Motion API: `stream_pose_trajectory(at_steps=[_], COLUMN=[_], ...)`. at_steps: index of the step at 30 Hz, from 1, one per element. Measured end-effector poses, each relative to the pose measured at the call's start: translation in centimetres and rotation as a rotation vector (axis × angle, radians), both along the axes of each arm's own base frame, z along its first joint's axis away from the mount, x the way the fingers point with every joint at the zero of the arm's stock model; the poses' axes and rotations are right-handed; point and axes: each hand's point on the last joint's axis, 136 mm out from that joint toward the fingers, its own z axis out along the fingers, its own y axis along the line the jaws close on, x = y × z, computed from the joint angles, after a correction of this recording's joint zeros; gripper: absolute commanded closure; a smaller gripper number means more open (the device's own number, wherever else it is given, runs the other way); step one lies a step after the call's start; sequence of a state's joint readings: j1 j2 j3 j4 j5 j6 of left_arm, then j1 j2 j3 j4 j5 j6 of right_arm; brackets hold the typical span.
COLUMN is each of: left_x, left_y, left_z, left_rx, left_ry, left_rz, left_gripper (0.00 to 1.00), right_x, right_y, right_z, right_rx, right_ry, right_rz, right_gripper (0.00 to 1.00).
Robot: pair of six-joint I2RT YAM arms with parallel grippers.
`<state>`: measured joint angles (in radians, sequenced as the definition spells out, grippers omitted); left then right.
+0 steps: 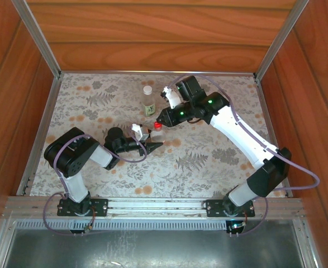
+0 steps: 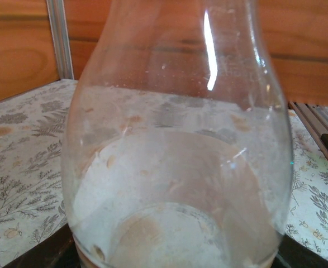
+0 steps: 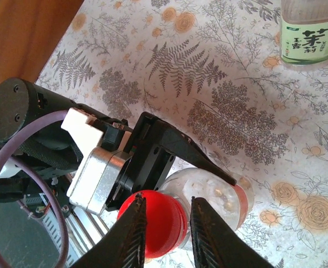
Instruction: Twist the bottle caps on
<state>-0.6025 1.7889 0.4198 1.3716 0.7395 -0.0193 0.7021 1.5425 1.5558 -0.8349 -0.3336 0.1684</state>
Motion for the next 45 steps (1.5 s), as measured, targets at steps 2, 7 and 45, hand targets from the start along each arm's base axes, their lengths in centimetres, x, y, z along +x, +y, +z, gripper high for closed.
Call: stream_pose_trajectory(at_steps=[2, 7, 45], left_x=[0.02, 0.05, 0.23], left_y=[0.0, -0.05, 0.12], left_z=[0.0, -0.01, -0.02], left_rx=[0.0, -0.001, -0.003], left_ry=[0.0, 0.002, 0.008], left_rz=[0.0, -0.002, -0.003], left_gripper=[0.45, 0.45, 0.45], right_x=[-0.03, -0.09, -0.25], right_y=[-0.01, -0.08, -0.86], right_z=[-0.07, -0.03, 0.49], right_rx=[0.002, 0.003, -0.033], right_ry=[-0.001, -0.004, -0.049], right_rz=[0.001, 0.001, 0.006], right_gripper=[0.71, 0.71, 0.39])
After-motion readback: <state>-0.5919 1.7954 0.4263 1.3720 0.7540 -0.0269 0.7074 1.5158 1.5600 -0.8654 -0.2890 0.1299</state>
